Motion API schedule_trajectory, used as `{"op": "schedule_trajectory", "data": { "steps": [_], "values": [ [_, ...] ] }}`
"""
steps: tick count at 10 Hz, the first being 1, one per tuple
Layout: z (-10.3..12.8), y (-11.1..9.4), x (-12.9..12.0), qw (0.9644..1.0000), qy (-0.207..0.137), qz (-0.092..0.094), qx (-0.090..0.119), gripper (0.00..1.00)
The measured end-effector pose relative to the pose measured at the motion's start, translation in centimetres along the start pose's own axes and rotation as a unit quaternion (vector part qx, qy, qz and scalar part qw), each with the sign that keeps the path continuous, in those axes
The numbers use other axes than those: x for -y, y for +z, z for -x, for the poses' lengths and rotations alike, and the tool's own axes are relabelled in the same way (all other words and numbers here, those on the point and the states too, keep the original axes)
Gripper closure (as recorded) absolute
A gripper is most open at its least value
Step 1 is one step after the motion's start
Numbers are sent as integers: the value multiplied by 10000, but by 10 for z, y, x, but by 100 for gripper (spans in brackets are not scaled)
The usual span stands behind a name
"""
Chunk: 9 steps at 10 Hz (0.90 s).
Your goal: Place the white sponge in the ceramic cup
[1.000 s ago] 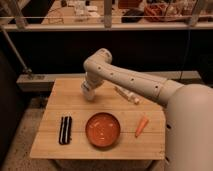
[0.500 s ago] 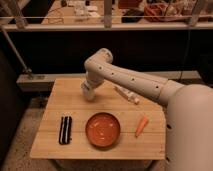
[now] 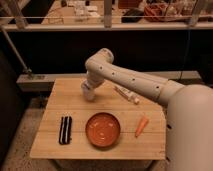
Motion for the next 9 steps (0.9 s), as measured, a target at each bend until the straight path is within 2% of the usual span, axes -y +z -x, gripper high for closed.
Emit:
{"op": "schedule_trajectory", "data": {
  "steps": [3, 4, 5, 6, 9],
  "values": [
    [-2, 0, 3, 10000, -55, -18, -4, 82],
    [-2, 1, 3, 10000, -78, -19, -1, 84],
    [-1, 1, 5, 9999, -108, -27, 1, 93],
    [-2, 0, 5, 9999, -123, -31, -1, 96],
    [-2, 1, 7, 9998, -213, -40, 7, 96]
  ]
}}
